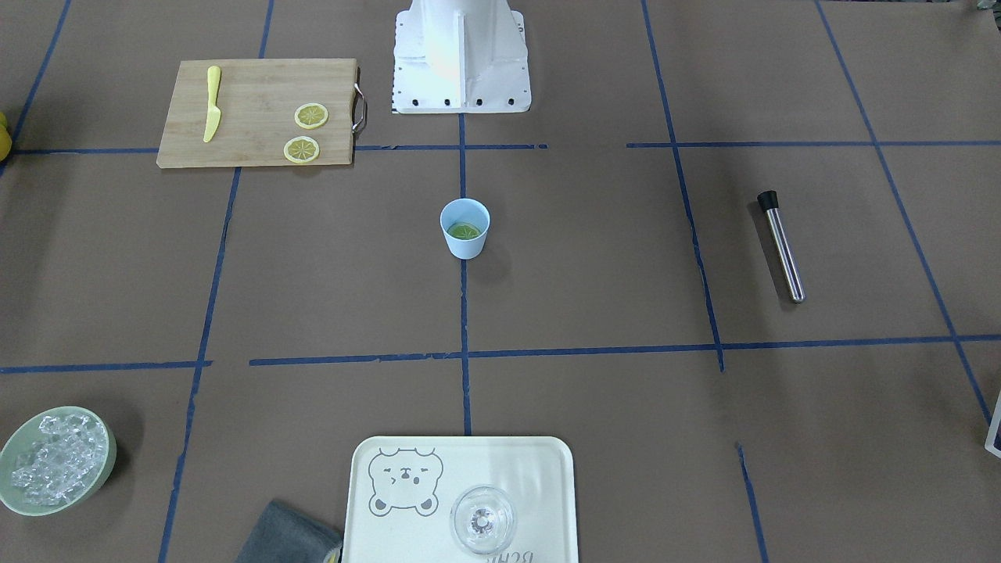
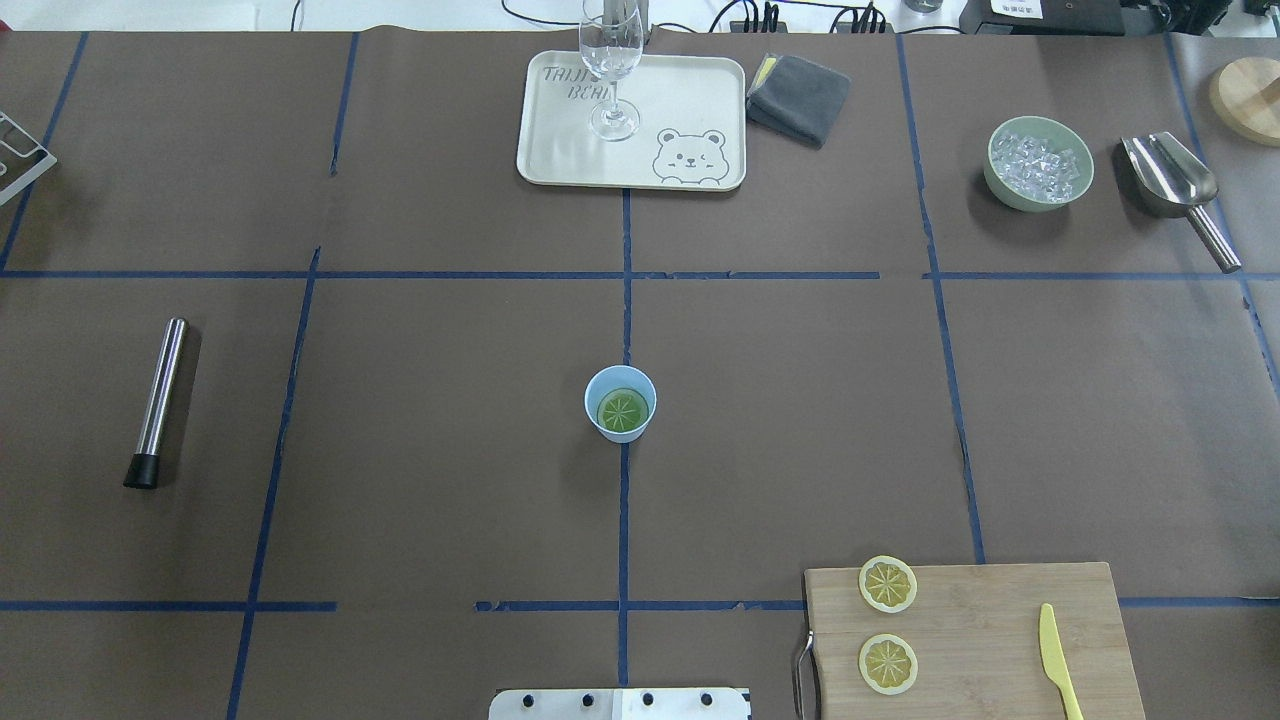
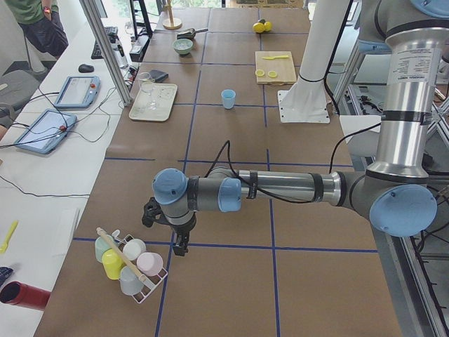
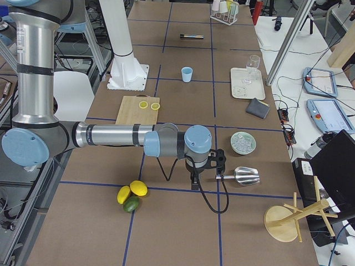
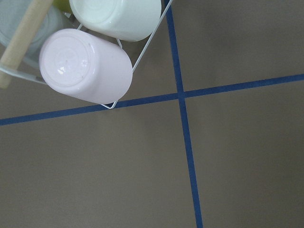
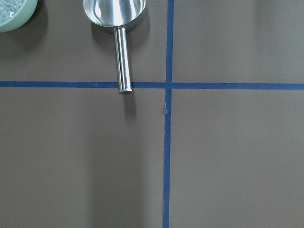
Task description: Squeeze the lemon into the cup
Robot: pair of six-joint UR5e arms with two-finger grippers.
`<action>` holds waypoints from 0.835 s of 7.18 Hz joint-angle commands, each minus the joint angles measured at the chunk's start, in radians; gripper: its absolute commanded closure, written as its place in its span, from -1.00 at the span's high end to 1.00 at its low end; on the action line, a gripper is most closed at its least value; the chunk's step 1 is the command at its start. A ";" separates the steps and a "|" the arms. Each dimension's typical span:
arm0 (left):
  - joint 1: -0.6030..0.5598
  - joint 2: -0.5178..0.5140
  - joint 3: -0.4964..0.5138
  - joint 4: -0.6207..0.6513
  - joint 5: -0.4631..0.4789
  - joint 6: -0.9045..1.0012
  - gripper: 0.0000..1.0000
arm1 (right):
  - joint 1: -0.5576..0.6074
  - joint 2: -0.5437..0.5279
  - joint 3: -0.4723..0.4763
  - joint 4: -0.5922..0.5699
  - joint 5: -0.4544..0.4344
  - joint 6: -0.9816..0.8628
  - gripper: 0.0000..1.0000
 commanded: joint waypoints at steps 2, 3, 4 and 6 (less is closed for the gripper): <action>-0.001 0.001 0.000 -0.001 0.001 -0.041 1.00 | 0.000 -0.002 -0.004 0.000 -0.001 0.000 1.00; 0.000 0.001 0.000 -0.001 0.001 -0.041 1.00 | 0.000 -0.002 -0.006 0.000 -0.001 0.000 1.00; -0.001 0.001 0.000 -0.001 0.001 -0.043 1.00 | 0.000 -0.002 -0.006 0.000 -0.001 0.000 1.00; 0.000 0.001 -0.008 -0.001 0.001 -0.043 1.00 | 0.000 -0.002 -0.004 0.000 -0.001 0.000 1.00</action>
